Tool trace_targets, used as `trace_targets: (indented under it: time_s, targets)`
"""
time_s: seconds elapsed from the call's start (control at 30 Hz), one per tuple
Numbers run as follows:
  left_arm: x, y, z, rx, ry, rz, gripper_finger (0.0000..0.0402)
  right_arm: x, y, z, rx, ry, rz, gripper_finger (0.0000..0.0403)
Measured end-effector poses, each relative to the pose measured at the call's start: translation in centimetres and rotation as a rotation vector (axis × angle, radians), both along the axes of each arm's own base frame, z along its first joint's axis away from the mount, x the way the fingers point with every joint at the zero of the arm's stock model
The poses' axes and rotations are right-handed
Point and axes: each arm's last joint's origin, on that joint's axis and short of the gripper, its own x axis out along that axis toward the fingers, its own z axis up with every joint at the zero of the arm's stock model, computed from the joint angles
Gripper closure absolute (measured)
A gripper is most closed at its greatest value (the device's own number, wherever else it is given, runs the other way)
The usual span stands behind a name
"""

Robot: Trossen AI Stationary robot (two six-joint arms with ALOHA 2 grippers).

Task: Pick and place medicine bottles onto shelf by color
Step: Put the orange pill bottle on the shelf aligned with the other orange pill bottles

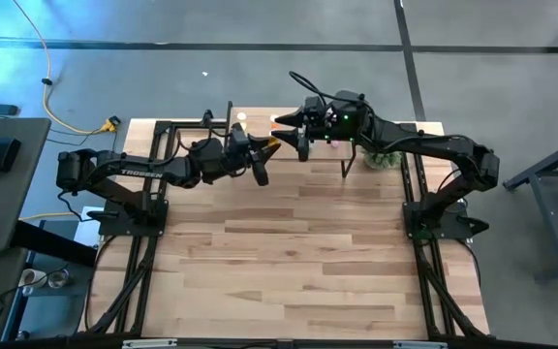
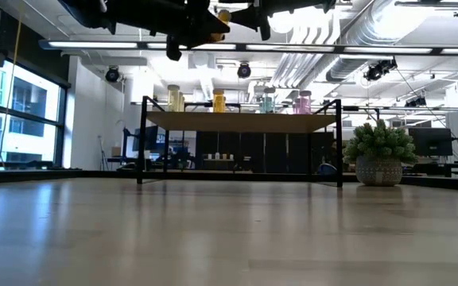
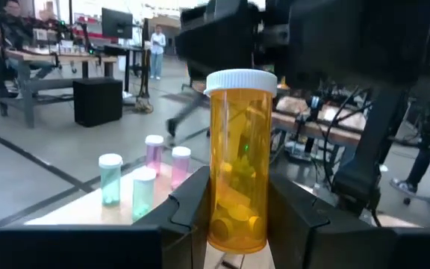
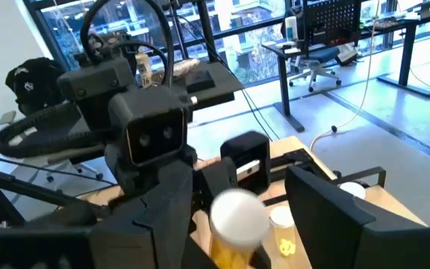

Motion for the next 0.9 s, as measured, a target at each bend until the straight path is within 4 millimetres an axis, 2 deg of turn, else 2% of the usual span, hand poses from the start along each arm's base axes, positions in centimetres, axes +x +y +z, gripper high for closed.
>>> trace_targets:
  time_s: [0.23,0.4,0.9]
  targets:
    - [-0.05,-0.02,0.76,0.098,-0.026,0.006,0.0309,0.00,0.04,-0.10,0.009,0.009,0.005,0.0196]
    - [-0.02,-0.06,0.77,0.093,-0.032,-0.014,0.0309,0.01,0.07,-0.07,0.011,0.005,0.013,0.0201]
    - [-0.01,-0.10,0.77,0.091,-0.033,-0.019,0.0309,0.21,0.63,-0.02,0.006,-0.001,0.046,0.0275]
